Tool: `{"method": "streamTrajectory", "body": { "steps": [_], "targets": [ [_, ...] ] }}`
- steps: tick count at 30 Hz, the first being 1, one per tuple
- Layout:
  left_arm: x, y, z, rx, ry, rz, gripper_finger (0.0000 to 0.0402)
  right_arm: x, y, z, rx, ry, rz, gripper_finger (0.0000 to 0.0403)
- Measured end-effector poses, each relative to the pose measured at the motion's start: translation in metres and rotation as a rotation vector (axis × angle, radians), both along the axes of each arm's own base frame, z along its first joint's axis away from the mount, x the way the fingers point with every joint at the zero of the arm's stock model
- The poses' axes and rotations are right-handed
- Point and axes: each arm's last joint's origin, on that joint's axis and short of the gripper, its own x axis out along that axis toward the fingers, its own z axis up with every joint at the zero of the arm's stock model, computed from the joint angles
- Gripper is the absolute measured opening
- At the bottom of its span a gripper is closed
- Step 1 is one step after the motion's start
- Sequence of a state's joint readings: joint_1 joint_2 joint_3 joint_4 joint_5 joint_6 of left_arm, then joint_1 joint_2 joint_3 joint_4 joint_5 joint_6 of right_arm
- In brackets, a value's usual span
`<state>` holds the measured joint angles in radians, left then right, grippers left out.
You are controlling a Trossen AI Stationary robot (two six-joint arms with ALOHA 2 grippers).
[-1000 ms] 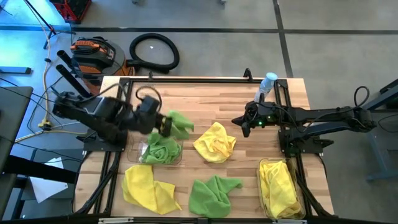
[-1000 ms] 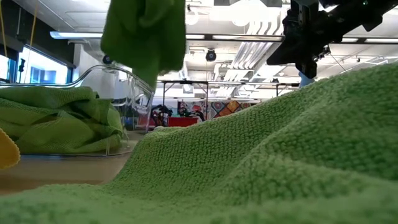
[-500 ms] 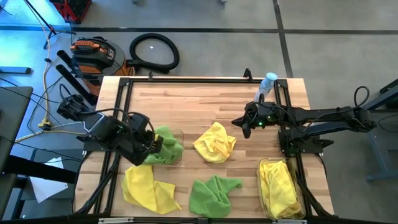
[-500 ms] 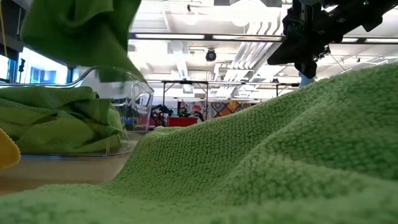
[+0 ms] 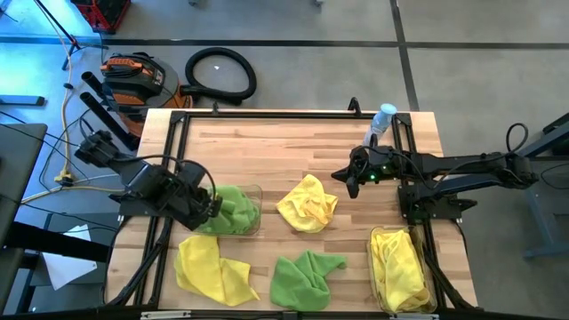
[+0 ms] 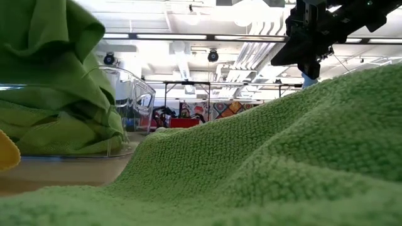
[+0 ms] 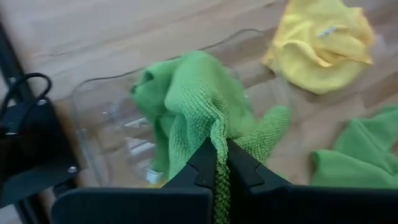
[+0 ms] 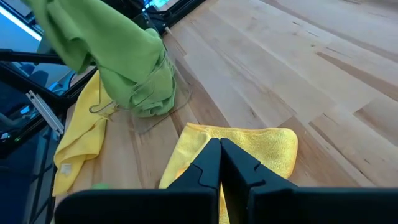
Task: Sort microfiber towel by color & place in baskets
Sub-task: Put the green towel into the left transparent bin
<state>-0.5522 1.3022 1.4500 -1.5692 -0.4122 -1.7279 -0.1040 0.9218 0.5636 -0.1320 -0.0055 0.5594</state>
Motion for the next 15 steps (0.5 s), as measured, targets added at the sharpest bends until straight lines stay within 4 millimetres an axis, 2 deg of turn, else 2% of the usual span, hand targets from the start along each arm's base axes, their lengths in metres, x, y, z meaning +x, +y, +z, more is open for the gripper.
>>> {"method": "streamTrajectory", "body": {
  "steps": [7,12,15],
  "targets": [
    [-0.024,0.026,-0.022,-0.005,0.045,0.077,0.0000,0.000,0.000,0.000,-0.003,0.000,0.001,0.0000],
    [-0.048,0.042,-0.025,-0.059,0.011,0.125,0.0000,0.000,0.000,0.000,-0.002,0.000,0.001,0.0000],
    [-0.053,0.045,-0.025,-0.081,-0.013,0.173,0.0000,0.000,0.000,0.000,0.005,0.000,-0.003,0.0000]
  ]
}}
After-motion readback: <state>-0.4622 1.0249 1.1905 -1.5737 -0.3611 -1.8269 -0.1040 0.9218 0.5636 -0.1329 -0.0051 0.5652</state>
